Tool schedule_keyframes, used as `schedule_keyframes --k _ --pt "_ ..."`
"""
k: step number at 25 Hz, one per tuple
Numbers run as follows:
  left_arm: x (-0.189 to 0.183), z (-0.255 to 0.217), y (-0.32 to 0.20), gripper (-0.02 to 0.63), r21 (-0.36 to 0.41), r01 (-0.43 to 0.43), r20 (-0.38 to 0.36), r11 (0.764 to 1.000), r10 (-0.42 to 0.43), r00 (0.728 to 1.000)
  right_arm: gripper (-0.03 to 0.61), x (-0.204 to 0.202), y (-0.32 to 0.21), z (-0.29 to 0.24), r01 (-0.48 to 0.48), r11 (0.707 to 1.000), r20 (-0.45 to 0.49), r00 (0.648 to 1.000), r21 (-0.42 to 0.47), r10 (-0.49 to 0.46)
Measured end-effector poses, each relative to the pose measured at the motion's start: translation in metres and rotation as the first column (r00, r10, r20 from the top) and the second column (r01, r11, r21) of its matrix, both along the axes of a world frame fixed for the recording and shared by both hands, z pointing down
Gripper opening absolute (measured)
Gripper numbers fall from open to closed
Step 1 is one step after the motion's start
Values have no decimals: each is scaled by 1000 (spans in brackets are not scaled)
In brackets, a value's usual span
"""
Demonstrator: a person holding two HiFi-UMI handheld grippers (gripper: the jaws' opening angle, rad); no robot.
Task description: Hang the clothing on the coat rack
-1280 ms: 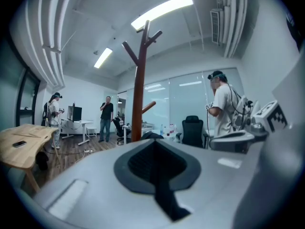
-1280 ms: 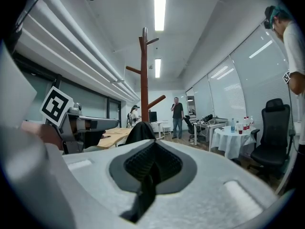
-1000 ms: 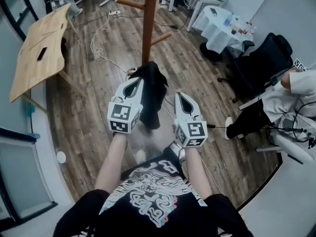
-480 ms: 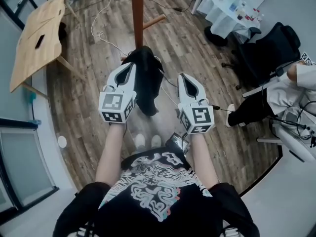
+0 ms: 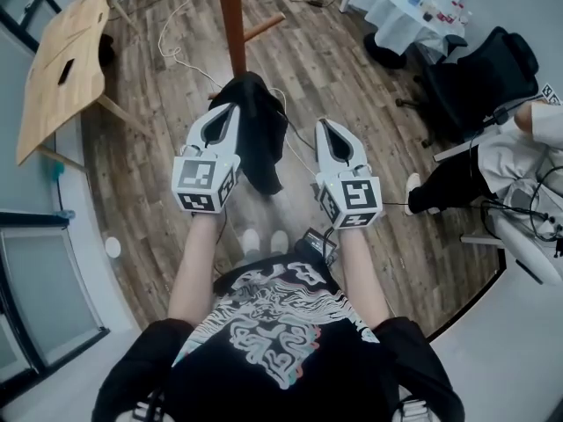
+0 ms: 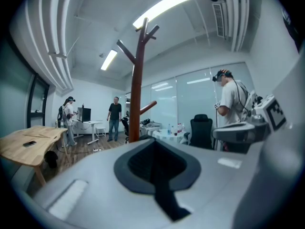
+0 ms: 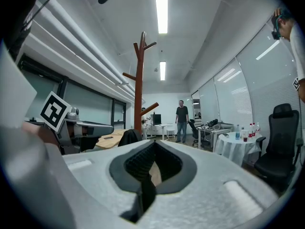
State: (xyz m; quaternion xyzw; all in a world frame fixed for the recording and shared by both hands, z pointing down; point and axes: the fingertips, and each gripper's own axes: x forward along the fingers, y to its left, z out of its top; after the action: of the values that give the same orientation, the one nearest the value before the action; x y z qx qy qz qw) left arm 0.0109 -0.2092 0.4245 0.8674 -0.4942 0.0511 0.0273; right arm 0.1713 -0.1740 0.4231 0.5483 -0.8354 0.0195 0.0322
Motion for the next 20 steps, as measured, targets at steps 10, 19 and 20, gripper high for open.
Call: schedule_keyframes --k 10,19,20 --pt "-1 6 -9 -11 -24 -2 -16 1000 1 1000 -2 -3 -11 8 7 1000 -15 1000 -14 -7" --pt "-1 15 -12 -11 -34 5 -22 999 -6 1000 -2 3 -13 19 2 999 -33 999 -32 -3" --pt "0 16 -12 -11 -37 7 -21 999 -7 1000 -2 4 -13 20 2 999 -33 999 -34 -3"
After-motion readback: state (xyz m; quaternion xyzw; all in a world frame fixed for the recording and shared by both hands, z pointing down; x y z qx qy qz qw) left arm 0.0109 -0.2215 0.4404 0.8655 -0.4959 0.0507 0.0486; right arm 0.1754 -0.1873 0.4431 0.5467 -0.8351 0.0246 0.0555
